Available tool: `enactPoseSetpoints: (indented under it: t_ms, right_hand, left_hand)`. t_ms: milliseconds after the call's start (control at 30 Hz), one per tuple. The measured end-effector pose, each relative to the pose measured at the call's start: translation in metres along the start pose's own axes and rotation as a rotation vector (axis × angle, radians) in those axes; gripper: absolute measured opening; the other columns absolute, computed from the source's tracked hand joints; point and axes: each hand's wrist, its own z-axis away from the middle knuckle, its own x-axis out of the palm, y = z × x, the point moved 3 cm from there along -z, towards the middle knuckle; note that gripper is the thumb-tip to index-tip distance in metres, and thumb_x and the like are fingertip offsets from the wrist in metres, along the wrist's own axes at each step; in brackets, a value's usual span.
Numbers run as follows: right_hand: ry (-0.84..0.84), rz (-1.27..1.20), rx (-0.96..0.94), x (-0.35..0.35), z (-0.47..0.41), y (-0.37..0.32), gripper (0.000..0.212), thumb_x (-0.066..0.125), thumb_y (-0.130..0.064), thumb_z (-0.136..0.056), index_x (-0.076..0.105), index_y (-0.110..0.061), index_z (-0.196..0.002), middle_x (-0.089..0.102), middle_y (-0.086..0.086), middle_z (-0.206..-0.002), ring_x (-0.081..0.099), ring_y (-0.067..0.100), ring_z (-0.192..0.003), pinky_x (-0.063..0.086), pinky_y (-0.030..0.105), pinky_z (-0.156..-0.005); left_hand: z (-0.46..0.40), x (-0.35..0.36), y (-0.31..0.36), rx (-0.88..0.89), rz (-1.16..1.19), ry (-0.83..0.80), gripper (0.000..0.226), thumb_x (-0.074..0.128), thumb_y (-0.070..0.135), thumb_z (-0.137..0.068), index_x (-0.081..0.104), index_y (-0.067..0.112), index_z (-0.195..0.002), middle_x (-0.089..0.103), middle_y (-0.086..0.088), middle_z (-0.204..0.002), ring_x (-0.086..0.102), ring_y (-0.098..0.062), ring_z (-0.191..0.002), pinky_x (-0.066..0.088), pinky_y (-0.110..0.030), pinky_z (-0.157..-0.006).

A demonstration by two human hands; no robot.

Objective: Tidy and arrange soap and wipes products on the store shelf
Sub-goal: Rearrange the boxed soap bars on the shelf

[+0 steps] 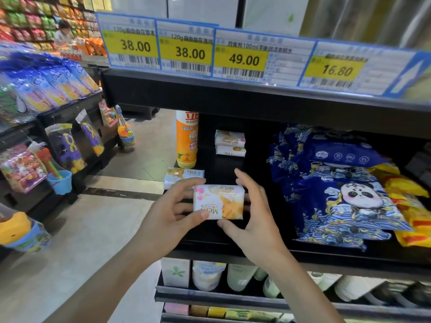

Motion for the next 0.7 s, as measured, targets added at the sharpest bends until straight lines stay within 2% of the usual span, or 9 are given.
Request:
enactPoseSetpoints:
  t_ms: [133,200,567,700]
  right_hand:
    - [-0.039,-0.175,0.067,-0.004,-0.003,0.003,0.086,0.086,-0.005,-0.079,0.047,-0.056,-0.137,0.064,-0.017,-0.125,0.068,0.014,-0.109,0.058,0.039,-0.097]
    - [-0.038,-0.214,0.072,-0.006,-0.004,0.004,0.08,0.087,-0.004,-0.078,0.053,-0.051,-0.134,0.066,-0.012,-0.124,0.069,0.018,-0.106,0.058,0.044,-0.097]
    - [-0.062,-0.307,0.117,-0.008,-0.004,0.007,0.072,0.087,-0.005,-0.078,0.057,-0.042,-0.133,0.07,-0.009,-0.122,0.071,0.017,-0.106,0.059,0.04,-0.095]
    - [-0.066,-0.366,0.152,-0.009,-0.004,0.007,0.068,0.086,-0.004,-0.079,0.059,-0.038,-0.132,0.071,-0.006,-0.123,0.071,0.018,-0.109,0.059,0.037,-0.093]
  left_hand:
    - [0.0,-0.002,0.001,-0.018,0.045,-0.013,0.057,0.078,0.015,-0.089,0.06,0.044,-0.134,0.074,0.002,-0.123,0.074,-0.022,-0.11,0.061,-0.034,-0.088]
    - [0.0,-0.002,0.002,-0.019,0.048,-0.022,0.057,0.078,0.02,-0.088,0.059,0.044,-0.136,0.074,0.002,-0.123,0.074,-0.022,-0.11,0.061,-0.034,-0.09]
    - [0.001,-0.002,0.008,-0.023,0.042,-0.047,0.069,0.08,0.049,-0.077,0.054,0.051,-0.141,0.073,0.003,-0.125,0.072,-0.02,-0.112,0.055,-0.037,-0.097]
    - [0.004,-0.003,0.011,-0.015,0.076,-0.093,0.069,0.074,0.047,-0.079,0.051,0.051,-0.144,0.069,0.003,-0.132,0.069,-0.02,-0.117,0.055,-0.038,-0.098]
